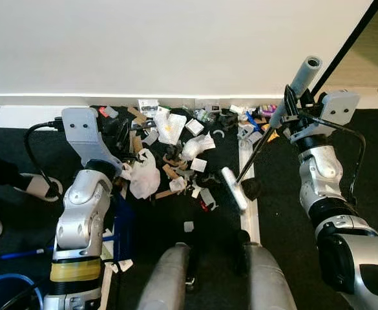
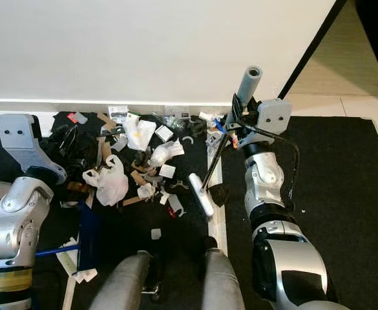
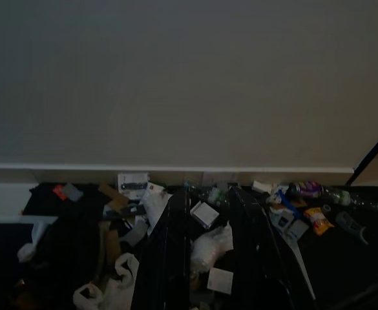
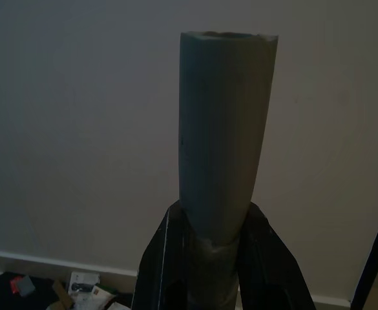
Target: Sweep floor
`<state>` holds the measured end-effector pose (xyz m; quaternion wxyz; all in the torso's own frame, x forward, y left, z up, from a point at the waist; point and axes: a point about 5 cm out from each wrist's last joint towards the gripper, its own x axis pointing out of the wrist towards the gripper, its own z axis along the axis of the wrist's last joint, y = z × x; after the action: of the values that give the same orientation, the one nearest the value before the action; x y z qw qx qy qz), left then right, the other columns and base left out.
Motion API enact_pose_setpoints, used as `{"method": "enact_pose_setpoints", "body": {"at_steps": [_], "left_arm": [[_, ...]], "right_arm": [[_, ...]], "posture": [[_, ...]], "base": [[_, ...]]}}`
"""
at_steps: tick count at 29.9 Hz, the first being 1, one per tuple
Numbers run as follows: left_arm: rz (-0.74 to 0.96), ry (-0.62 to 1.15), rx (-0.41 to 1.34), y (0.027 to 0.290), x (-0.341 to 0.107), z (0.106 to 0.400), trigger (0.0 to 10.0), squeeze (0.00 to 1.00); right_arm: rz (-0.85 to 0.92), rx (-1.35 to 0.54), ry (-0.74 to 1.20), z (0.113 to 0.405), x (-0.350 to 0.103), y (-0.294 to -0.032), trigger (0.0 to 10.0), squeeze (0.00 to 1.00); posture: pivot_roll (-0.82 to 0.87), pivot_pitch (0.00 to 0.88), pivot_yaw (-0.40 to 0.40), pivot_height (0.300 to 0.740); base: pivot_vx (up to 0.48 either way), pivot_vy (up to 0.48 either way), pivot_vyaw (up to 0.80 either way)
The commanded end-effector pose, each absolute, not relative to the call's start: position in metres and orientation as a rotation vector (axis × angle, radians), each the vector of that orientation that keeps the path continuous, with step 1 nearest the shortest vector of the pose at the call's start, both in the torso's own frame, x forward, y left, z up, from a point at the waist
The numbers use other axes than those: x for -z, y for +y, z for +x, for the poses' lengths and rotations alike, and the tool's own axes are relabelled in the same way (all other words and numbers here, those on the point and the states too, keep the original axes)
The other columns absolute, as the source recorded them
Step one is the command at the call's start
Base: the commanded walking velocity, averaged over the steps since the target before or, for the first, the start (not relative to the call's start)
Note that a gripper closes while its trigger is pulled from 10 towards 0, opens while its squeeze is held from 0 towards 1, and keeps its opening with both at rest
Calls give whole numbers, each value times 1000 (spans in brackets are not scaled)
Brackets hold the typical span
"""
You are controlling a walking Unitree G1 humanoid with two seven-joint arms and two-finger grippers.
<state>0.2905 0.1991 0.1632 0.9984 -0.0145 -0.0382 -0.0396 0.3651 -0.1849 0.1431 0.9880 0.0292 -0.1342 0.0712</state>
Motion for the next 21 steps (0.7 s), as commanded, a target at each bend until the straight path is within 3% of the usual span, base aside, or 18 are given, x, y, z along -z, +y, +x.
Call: {"method": "enact_pose_setpoints", "body": {"at_steps": [1, 21], "left_arm": [[-16, -69, 90, 196, -159, 291, 10000, 0], [3, -30, -45, 222, -146, 301, 10000, 0]], "right_arm": [[17, -129, -304, 363, -147, -190, 10000, 0], [52, -26, -229, 359, -130, -194, 10000, 0]], "posture": [[13, 164, 66, 740], [12, 120, 72, 740]], "base": [[0, 0, 0], [0, 0, 0]]}}
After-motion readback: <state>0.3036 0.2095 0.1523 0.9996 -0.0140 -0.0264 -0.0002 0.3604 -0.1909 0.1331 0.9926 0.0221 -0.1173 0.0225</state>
